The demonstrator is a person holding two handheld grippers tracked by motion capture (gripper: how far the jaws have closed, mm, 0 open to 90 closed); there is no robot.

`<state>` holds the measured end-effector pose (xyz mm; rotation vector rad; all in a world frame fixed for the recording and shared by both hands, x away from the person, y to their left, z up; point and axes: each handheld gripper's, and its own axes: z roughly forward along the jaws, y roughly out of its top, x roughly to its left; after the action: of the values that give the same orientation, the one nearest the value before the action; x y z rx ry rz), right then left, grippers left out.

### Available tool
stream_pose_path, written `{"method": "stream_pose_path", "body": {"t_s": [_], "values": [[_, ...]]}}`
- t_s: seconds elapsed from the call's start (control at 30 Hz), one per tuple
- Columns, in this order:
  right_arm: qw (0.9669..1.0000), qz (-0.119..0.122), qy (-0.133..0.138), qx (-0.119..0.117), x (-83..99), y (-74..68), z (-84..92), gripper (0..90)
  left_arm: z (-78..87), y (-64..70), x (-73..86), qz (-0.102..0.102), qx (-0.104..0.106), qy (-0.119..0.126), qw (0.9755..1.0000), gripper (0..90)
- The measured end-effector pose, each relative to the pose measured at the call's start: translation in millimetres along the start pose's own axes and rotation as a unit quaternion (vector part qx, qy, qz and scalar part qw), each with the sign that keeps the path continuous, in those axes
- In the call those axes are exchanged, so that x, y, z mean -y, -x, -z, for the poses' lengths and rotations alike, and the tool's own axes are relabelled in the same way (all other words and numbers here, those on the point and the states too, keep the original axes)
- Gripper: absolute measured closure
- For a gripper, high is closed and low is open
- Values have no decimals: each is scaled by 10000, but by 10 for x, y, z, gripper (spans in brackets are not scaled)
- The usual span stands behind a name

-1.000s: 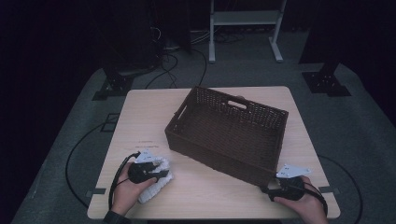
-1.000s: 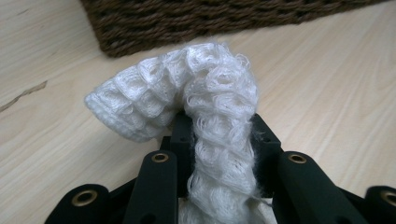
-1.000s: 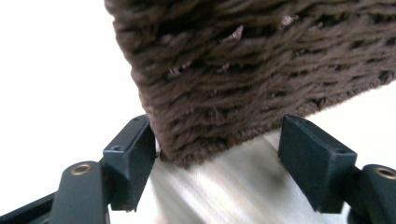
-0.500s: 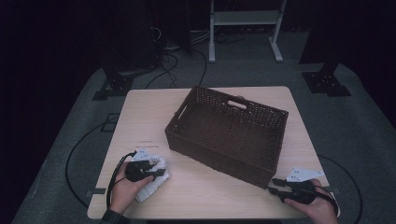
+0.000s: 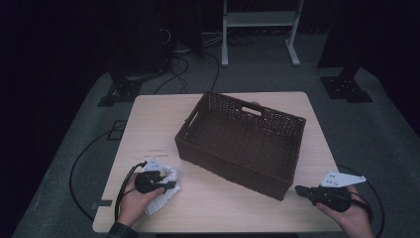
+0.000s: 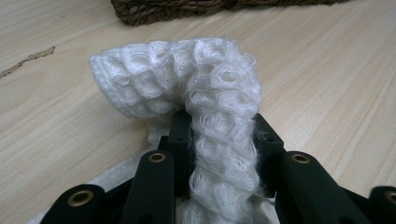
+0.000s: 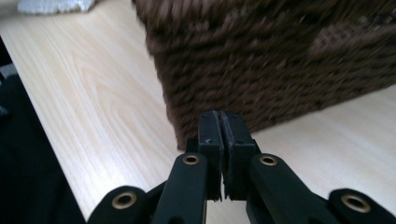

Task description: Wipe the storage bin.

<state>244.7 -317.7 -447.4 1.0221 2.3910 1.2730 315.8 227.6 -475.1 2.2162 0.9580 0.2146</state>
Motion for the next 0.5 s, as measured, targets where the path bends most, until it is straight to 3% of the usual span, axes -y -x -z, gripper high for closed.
{"method": "stream_pose_path", "body": {"t_s": [0.33, 0.5], "values": [[9987, 90, 494, -17, -236, 57, 173, 894, -9, -2, 1, 40, 3, -36, 10000, 660], [9981, 165, 592, -69, -334, 52, 177, 896, -14, -4, 4, 53, 22, -32, 10000, 655]]}}
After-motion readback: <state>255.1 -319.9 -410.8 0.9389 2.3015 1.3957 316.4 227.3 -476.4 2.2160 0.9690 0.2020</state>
